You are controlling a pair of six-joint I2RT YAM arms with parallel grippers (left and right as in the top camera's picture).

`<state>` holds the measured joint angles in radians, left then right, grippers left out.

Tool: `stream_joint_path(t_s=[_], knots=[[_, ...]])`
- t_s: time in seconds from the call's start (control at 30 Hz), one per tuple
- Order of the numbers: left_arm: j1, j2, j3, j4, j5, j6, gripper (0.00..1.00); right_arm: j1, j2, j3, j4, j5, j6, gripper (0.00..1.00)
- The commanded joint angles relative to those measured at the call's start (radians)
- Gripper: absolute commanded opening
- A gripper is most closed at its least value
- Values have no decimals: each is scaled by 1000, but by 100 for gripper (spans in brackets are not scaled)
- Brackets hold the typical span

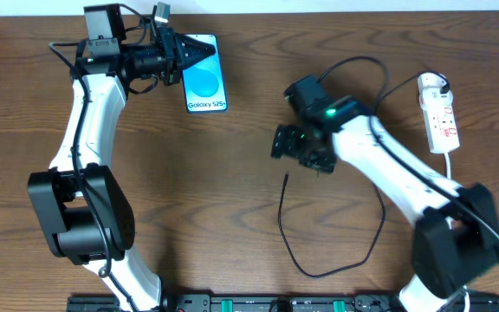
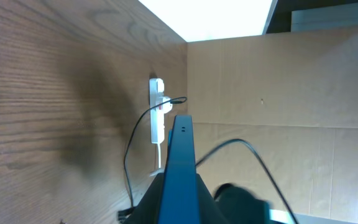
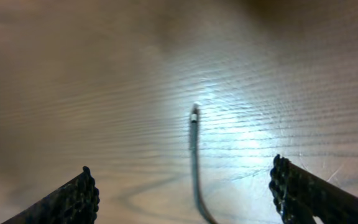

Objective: Plug charger to phone and switch on socket
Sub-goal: 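Lower the right gripper onto the black cable's USB-C plug end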

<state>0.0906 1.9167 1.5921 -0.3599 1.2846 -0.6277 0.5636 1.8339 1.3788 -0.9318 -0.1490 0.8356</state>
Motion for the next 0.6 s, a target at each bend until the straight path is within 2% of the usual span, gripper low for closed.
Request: stream_joint_path(t_s=[0.0,0.27,0.57], knots=[[5,-24,13,2,31,7,7,30,60,12,-26,84,51,84],[3,-24,12,2,28,7,8,66,167,11,-56,90,92,82],[3,-24,7,2,29,7,7,118,188,11,-48,99,127,81]])
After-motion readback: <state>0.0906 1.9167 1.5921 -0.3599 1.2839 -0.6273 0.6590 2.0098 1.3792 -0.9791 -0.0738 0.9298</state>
